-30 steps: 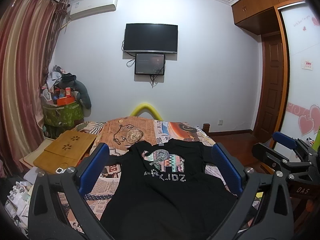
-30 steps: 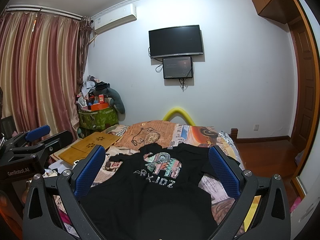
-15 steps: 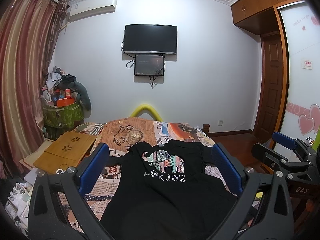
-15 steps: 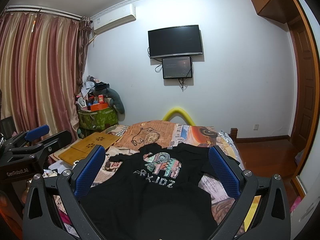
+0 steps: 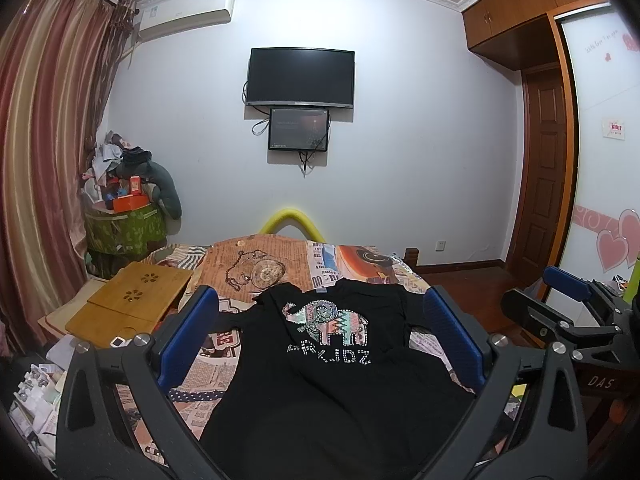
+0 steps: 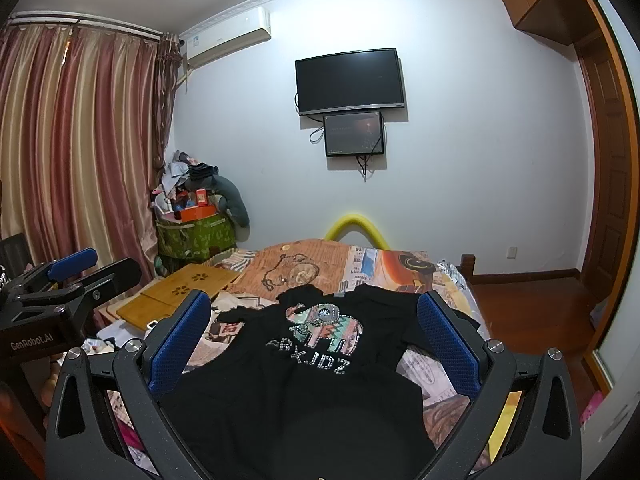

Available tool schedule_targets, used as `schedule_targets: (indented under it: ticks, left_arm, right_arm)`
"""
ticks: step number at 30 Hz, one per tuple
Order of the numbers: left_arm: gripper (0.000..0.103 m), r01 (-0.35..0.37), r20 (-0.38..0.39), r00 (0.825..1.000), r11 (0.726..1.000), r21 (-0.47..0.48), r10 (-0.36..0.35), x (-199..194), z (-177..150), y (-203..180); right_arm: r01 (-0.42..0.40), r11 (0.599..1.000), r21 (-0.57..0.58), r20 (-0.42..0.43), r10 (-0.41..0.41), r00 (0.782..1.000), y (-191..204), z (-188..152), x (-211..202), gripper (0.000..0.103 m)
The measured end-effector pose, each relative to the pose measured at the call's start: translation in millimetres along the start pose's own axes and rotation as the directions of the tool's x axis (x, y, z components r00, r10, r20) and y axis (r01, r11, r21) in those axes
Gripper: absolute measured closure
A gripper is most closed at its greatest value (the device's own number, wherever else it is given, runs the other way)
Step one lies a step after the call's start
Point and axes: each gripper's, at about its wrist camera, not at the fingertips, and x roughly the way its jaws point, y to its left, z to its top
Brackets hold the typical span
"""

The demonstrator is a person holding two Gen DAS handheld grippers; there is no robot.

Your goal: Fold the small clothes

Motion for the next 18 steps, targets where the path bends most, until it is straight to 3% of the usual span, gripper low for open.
schedule_targets:
  ticks: [9, 18]
  left_arm:
    - [0.000, -0.001, -0.034, 0.999, 1.000, 0.003, 0.001, 36, 2, 6]
    - [0.000, -0.013, -0.140, 0.990, 1.000, -0.022, 0.010, 131, 12, 35]
  right_arm:
    - [0.006, 1.000, -0.001, -0.027, -0.006, 1.000, -5, -4, 18, 0.000]
    - [0.023, 1.000, -0.002, -0.059, -0.023, 0.998, -32, 4, 66, 0.000]
